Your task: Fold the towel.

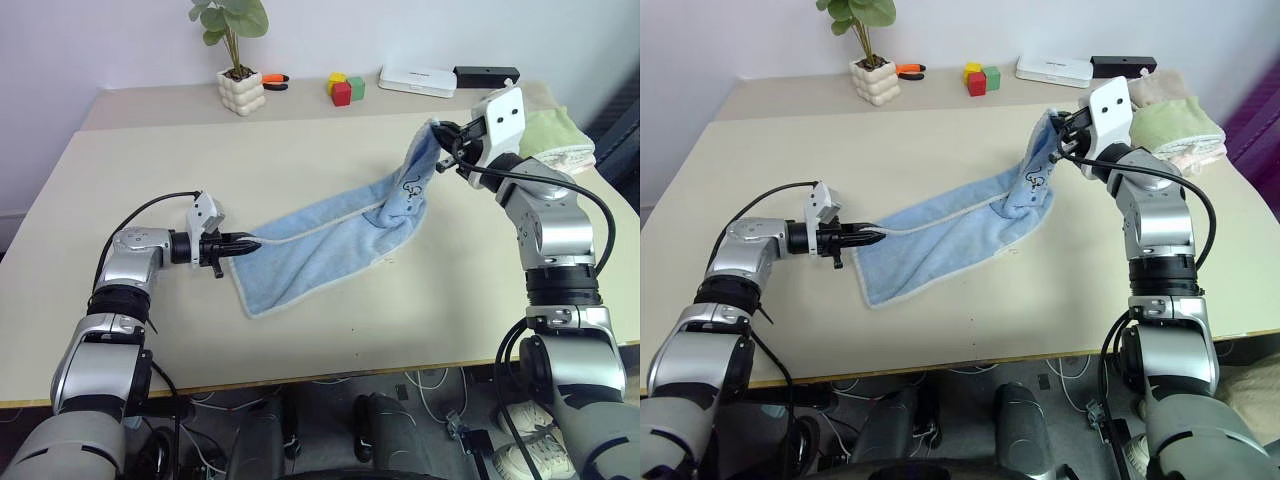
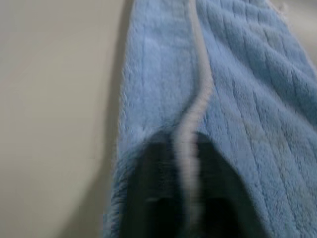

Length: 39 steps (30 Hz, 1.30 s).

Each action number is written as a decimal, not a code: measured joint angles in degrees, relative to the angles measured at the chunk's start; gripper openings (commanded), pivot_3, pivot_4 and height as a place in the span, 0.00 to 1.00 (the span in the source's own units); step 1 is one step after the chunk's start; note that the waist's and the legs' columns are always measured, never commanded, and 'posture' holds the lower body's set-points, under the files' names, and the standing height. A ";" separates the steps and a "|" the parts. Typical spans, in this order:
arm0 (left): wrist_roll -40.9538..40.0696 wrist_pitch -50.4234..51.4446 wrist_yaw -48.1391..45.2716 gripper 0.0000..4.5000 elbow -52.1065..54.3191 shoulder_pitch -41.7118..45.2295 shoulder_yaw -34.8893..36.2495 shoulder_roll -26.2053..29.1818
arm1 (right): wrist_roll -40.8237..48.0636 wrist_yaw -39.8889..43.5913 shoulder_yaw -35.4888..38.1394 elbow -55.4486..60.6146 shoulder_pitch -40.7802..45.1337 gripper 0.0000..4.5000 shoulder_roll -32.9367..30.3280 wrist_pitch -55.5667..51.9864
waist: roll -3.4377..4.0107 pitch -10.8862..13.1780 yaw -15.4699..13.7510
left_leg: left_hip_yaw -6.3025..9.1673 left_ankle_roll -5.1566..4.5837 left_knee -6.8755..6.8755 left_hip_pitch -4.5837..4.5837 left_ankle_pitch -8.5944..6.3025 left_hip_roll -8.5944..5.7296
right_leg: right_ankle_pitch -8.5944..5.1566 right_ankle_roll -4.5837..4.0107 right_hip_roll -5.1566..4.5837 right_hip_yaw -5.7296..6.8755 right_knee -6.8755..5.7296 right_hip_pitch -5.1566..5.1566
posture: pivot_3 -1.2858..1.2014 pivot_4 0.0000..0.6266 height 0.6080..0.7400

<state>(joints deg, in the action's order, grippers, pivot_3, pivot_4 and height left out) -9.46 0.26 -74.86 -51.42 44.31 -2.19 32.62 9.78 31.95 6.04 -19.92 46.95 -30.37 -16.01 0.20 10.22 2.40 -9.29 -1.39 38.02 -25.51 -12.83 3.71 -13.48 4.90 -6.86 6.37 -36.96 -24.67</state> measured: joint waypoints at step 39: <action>0.85 -14.94 -5.44 0.01 -3.94 -1.59 9.57 14.93 | -3.13 14.00 -7.27 10.62 -22.72 0.00 -10.04 10.41 | -0.21 0.27 -0.08 | 0.03 -0.02 0.09 -0.31 -0.03 0.02 | -0.06 0.07 -0.01 -0.01 -0.01 -0.24 | 0.52 0.24 1.00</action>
<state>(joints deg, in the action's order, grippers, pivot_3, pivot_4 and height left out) -8.61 -14.68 -80.30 -55.36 42.71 7.38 47.55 6.65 45.94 -1.23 -9.30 24.23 -40.41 -5.59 -0.01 10.49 2.32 -9.26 -1.41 38.11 -25.82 -12.86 3.74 -13.54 4.97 -6.88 6.36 -36.97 -24.91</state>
